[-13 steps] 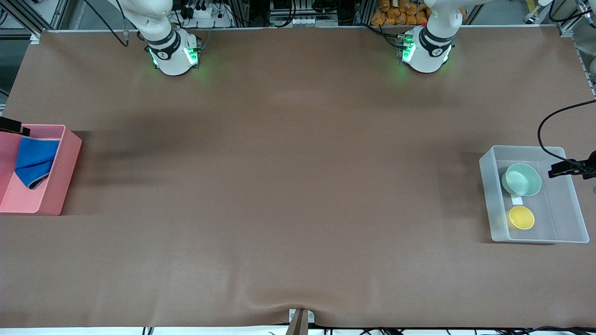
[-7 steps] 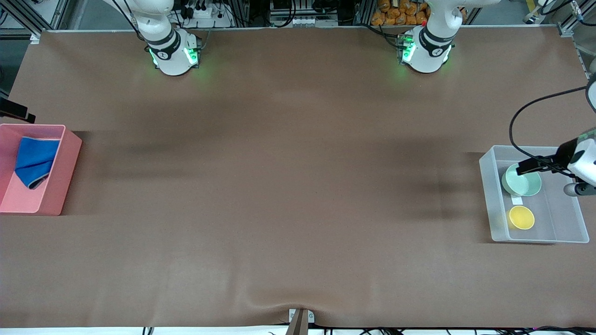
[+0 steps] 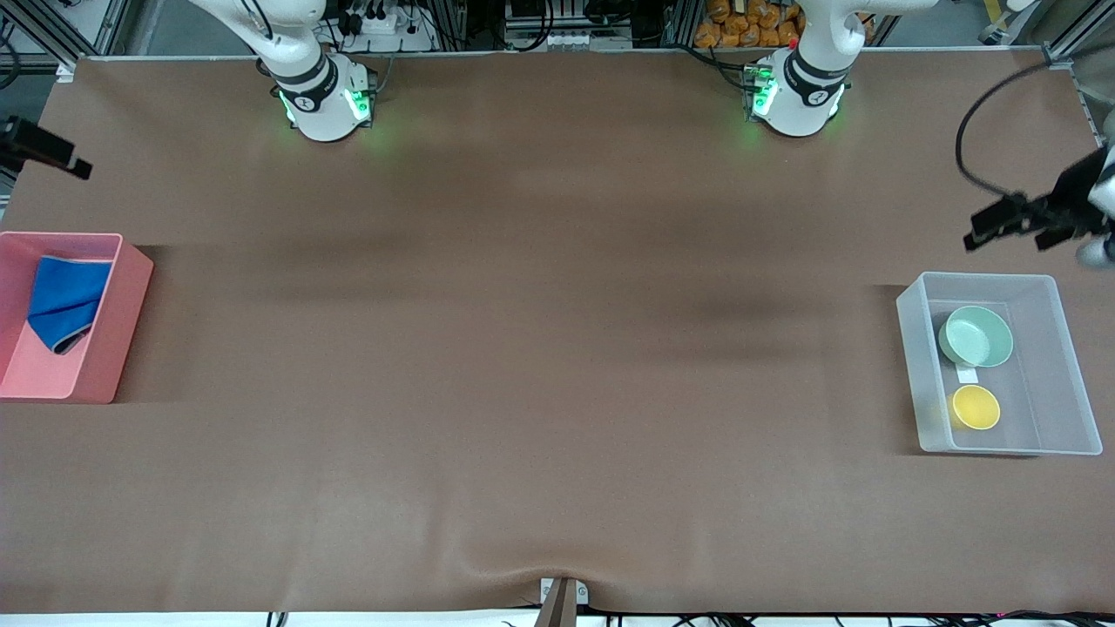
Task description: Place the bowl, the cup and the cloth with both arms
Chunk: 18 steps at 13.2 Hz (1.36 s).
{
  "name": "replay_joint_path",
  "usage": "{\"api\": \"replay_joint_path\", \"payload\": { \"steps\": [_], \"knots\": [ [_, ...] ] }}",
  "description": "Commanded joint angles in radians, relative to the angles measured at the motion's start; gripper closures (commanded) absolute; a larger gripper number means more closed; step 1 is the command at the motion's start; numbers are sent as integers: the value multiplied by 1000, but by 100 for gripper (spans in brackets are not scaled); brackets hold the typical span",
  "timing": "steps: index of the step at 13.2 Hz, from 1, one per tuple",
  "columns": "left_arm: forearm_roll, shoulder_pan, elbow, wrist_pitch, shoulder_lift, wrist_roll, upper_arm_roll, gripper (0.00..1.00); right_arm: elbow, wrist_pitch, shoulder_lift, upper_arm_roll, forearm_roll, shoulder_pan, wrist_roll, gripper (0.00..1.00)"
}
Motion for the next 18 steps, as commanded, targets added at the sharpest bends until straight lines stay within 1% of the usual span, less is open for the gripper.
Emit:
{"api": "replay_joint_path", "payload": {
  "steps": [1, 4, 5, 6, 7, 9, 10, 12, 13, 15, 18],
  "knots": [
    [21, 11, -13, 3, -35, 5, -15, 0, 4, -45, -46, -6, -31, 40, 11, 0],
    [24, 2, 124, 1, 62, 3, -23, 0, 68, -83, -26, -84, -40, 112, 12, 0],
    [41, 3, 155, -2, 80, 3, -35, 0, 102, -83, 11, -107, -40, 123, 12, 0],
    [54, 9, 166, -2, 84, 2, -54, 0, 153, -83, 56, -108, -40, 117, 14, 0],
    [51, 13, 166, -3, 85, -4, -61, 0, 180, -71, 95, -106, -36, 102, 11, 0],
    [45, 19, 166, -10, 78, -4, -63, 0, 191, -68, 109, -91, -39, 96, 9, 0],
    [42, 29, 167, -16, 77, -4, -63, 0, 181, -81, 102, -69, -43, 90, 9, 0],
    [36, 36, 167, -16, 76, -3, -63, 0, 162, -85, 103, 7, -46, 39, 9, 0],
    [30, 43, 172, -17, 76, -3, -65, 0, 162, -89, 97, 26, -46, 36, 3, 0],
    [27, 51, 187, -26, 74, -3, -66, 0, 155, -94, 72, 46, -46, 41, 2, 0],
    [28, 52, 186, -28, 77, 7, -77, 0, 161, -85, 72, 38, -46, 37, 2, 0]
  ]
}}
